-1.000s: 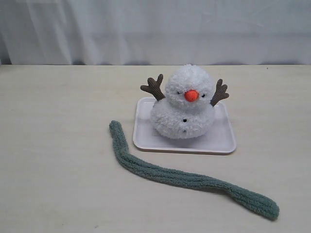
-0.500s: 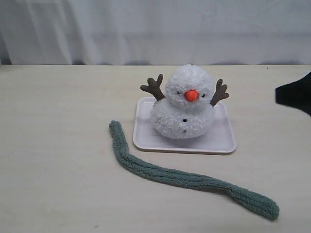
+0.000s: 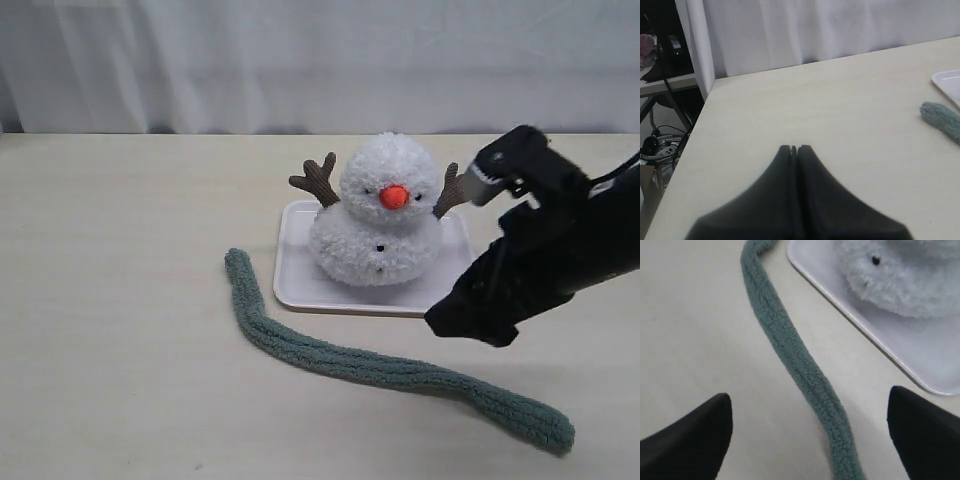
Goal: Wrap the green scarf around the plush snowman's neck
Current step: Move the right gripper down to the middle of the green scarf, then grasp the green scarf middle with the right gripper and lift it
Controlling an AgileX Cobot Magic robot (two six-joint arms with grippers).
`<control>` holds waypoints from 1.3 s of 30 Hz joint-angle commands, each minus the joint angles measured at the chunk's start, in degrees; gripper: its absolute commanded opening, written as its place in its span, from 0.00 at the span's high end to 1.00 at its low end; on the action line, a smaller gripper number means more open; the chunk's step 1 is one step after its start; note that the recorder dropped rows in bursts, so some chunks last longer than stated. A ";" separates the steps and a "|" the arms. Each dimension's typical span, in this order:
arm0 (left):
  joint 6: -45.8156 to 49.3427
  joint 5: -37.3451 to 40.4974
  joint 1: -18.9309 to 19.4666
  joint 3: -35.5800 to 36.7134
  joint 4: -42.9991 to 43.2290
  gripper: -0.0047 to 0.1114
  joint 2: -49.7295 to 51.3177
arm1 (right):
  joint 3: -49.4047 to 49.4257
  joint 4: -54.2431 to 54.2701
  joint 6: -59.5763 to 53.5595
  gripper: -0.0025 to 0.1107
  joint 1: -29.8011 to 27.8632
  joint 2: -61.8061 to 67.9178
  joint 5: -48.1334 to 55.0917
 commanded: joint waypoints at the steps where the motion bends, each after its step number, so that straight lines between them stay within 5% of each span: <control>1: -0.11 -0.47 0.10 0.09 -0.21 0.96 -0.12 | -0.34 -7.64 2.27 0.28 5.98 5.78 -4.99; 11: -0.11 -0.47 0.10 0.09 -0.21 0.96 -0.12 | -0.34 -23.97 10.90 0.28 9.26 15.82 -9.79; 28: -0.11 -0.47 0.10 0.09 -0.21 0.96 -0.12 | -0.34 -25.14 10.17 0.28 9.26 25.78 -15.32; 33: -0.11 -0.47 0.10 0.09 -0.21 0.96 -0.12 | -0.34 -25.14 9.59 0.37 9.26 27.95 -15.69; 39: -0.11 -0.47 0.10 0.09 -0.21 0.96 -0.12 | -0.34 -25.14 9.59 0.65 9.26 28.07 -15.39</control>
